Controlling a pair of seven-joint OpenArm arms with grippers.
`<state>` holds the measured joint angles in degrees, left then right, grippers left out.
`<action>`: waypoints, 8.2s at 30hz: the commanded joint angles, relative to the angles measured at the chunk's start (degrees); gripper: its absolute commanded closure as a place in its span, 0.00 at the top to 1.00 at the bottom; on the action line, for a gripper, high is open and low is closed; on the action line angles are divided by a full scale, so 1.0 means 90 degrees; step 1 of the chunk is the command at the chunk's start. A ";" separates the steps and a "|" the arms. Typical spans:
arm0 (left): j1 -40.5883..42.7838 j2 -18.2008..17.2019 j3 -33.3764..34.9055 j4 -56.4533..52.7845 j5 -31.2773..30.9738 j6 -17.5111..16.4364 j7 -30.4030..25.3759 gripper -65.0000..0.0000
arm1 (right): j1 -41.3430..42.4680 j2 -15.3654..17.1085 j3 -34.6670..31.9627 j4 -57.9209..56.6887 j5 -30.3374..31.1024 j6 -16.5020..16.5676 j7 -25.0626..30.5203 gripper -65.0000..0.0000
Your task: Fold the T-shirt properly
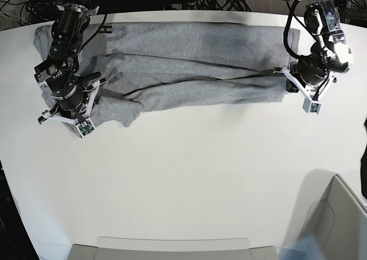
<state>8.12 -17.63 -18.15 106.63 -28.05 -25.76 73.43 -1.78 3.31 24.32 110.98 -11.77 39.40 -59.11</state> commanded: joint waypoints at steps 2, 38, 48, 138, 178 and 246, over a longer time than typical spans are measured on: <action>-0.0028 -0.0088 -0.0039 0.0338 -0.0033 -0.0015 0.0051 0.00 | 0.0056 0.0057 0.0243 0.0099 0.0092 0.0067 0.0067 0.00; 0.1359 -0.0078 0.0498 0.0152 -0.0004 -0.0005 -0.0037 0.00 | -0.1975 0.0838 0.1035 0.0802 0.1860 0.0067 0.0116 0.39; 0.1144 -0.0088 0.0508 0.0143 -0.0004 -0.0005 -0.0037 0.00 | -0.1106 0.0936 0.0263 0.0450 0.1850 0.0067 0.0077 0.39; 0.1496 0.0049 0.0430 0.0582 -0.0033 0.0015 0.0042 0.00 | -0.2142 0.0624 0.0292 0.0802 0.0951 0.0067 -0.0274 0.00; 0.1320 0.0264 -0.1319 0.0729 -0.1352 -0.0737 -0.0046 0.23 | -0.2063 0.0672 0.1484 0.0372 0.4145 0.0067 -0.0265 0.38; -0.1679 -0.1074 0.0850 -0.2964 -0.0678 0.0982 -0.1258 0.41 | -0.0921 0.0672 -0.0274 -0.2705 0.1928 -0.0036 0.0663 0.38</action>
<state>-6.11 -26.09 -10.15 79.29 -33.93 -16.75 62.61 -9.13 9.30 22.22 87.94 10.31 39.22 -47.27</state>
